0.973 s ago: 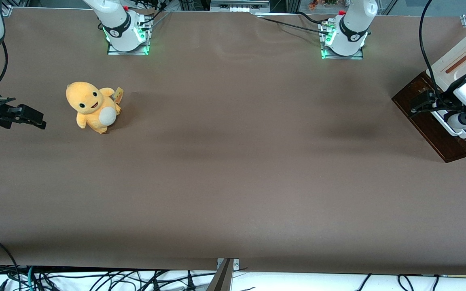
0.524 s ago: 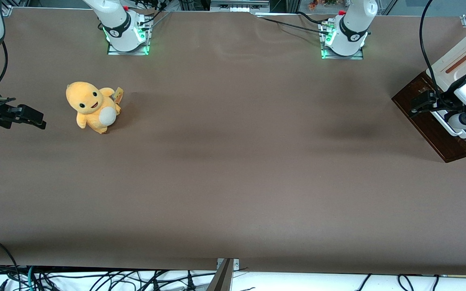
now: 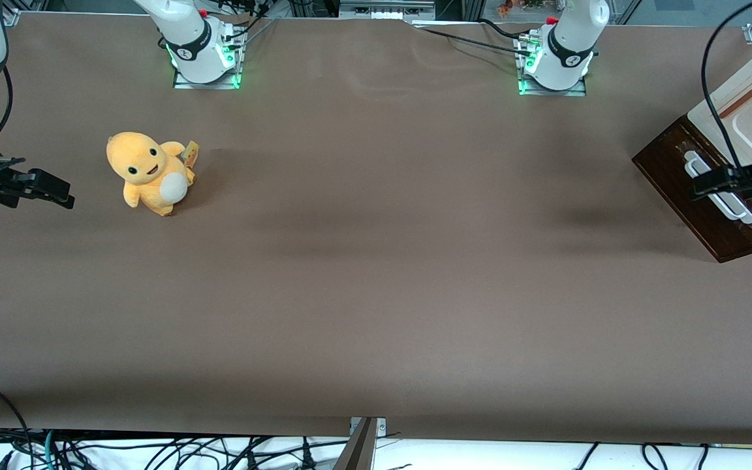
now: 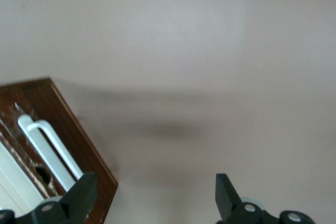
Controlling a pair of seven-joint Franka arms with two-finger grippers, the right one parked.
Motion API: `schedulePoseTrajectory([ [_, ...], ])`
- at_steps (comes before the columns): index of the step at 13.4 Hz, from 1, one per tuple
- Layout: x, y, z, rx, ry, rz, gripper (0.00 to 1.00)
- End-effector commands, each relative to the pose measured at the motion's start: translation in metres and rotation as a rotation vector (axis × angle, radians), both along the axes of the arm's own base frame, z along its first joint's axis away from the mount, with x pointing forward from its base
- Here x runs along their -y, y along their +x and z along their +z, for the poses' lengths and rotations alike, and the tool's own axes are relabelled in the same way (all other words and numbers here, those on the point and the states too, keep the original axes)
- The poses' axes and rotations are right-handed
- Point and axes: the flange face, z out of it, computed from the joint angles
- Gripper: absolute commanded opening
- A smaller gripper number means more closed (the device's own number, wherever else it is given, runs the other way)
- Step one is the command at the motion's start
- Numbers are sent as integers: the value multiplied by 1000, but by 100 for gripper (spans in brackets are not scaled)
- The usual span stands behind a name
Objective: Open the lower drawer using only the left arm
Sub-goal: 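Lower the open left gripper toward the lower drawer's white handle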
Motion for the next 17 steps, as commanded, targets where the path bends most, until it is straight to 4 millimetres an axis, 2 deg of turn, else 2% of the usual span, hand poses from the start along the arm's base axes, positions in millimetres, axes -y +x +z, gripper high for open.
schedulePoseTrajectory([
  [1,-36,-3,-33,-94,30,125,100],
  [3,-47,-1,-60,-144,99,212,100],
  [5,-52,0,-74,-172,155,243,100],
  [8,-58,-10,-107,-172,193,290,100],
  [13,-53,-37,-145,-80,302,304,100],
  [17,-53,-51,-179,-24,440,351,100],
])
